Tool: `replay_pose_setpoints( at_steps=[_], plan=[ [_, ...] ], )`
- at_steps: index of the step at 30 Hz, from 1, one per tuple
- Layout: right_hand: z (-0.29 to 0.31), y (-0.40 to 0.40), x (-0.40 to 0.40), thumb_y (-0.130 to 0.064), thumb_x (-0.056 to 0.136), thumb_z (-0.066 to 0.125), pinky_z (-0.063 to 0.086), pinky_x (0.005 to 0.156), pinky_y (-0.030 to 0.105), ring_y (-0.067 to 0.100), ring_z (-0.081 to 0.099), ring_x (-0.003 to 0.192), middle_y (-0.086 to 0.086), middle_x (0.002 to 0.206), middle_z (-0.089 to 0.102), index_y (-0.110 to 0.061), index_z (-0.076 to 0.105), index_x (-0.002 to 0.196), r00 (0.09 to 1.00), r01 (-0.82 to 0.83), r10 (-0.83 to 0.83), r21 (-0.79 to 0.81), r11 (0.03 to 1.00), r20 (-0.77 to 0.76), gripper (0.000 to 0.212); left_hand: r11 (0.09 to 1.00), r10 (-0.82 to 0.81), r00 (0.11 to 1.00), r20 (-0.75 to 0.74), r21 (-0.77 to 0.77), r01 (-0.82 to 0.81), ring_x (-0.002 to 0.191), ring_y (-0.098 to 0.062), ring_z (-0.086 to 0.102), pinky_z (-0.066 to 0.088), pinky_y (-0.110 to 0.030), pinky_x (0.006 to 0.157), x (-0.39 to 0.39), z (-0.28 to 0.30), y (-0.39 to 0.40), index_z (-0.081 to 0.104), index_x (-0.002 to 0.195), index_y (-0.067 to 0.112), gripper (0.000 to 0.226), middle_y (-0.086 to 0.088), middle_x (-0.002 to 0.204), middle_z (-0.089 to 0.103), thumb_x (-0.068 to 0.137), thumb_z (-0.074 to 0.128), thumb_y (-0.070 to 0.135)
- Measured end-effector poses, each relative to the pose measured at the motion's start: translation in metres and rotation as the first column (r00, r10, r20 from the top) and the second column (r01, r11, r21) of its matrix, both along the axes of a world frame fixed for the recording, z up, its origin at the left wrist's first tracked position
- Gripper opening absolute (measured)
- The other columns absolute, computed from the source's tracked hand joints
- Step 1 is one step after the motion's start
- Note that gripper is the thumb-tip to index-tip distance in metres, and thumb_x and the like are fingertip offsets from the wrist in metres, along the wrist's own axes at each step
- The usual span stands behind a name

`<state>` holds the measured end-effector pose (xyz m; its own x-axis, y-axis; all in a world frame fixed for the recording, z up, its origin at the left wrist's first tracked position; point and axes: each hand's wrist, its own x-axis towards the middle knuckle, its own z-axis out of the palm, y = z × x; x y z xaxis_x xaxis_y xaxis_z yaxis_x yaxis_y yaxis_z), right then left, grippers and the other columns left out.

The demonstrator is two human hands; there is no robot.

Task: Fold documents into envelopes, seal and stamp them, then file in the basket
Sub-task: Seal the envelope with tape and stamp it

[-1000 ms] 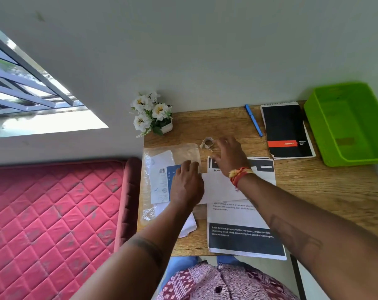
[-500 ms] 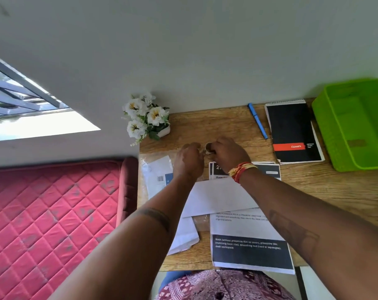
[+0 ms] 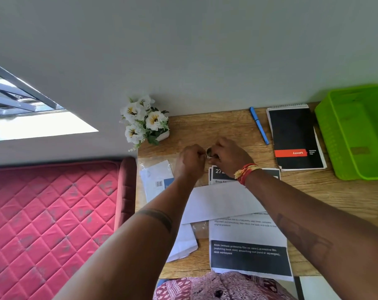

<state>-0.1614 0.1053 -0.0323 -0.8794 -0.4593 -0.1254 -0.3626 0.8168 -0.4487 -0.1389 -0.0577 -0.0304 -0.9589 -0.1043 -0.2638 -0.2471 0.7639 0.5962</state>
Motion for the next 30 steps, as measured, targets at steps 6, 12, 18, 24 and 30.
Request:
replay_pose_setpoints(
  at_steps=[6,12,18,24,30],
  plan=[
    [0.003,-0.003,-0.005,-0.028,0.088,0.074,0.057,0.087,0.043,0.031,0.058,0.116,0.007,0.136,0.056,-0.023,0.053,0.137,1.0,-0.003,0.003,-0.014,1.0,0.029,0.054,0.999,0.035,0.999,-0.032,0.001,-0.035,0.087,-0.019,0.066,0.054,-0.034,0.073,0.002,-0.007,0.002,0.076,0.101,0.021,0.015,0.001,0.1,0.074,0.096,0.063,0.017],
    [0.004,-0.003,-0.008,-0.027,0.089,0.073,0.055,0.086,0.039,0.028,0.059,0.111,0.006,0.131,0.055,-0.021,0.061,0.13,0.999,-0.022,0.022,-0.004,1.0,0.04,0.043,0.997,0.076,0.997,-0.012,-0.003,-0.076,0.078,-0.015,0.062,0.047,-0.025,0.06,0.004,-0.004,0.005,0.072,0.094,0.023,0.012,0.004,0.092,0.07,0.097,0.061,0.018],
    [0.005,-0.007,-0.004,-0.029,0.091,0.071,0.055,0.083,0.037,0.028,0.059,0.108,0.008,0.128,0.056,-0.018,0.059,0.127,0.999,-0.018,0.017,0.02,1.0,0.048,0.04,0.974,0.227,0.974,0.028,0.022,-0.227,0.068,-0.003,0.052,0.034,-0.021,0.052,0.008,-0.001,0.015,0.062,0.08,0.026,0.016,0.017,0.073,0.055,0.094,0.063,0.018],
    [0.006,-0.009,0.0,-0.021,0.09,0.071,0.054,0.08,0.033,0.027,0.06,0.105,0.008,0.127,0.056,-0.018,0.06,0.124,0.999,-0.006,0.005,0.026,1.0,0.032,0.036,0.948,0.311,0.949,0.059,0.047,-0.314,0.068,-0.006,0.056,0.035,-0.024,0.051,0.01,0.002,0.02,0.064,0.079,0.023,0.011,0.015,0.07,0.057,0.089,0.065,0.017],
    [0.01,-0.004,-0.003,-0.032,0.094,0.067,0.047,0.078,0.031,0.024,0.06,0.101,0.005,0.117,0.061,-0.016,0.064,0.116,0.992,0.082,-0.08,-0.017,0.996,0.096,0.027,0.94,0.336,0.941,0.036,0.052,-0.338,0.071,-0.01,0.055,0.046,-0.03,0.058,0.024,0.001,0.016,0.061,0.082,0.018,0.007,0.009,0.075,0.058,0.088,0.064,0.014]
  ],
)
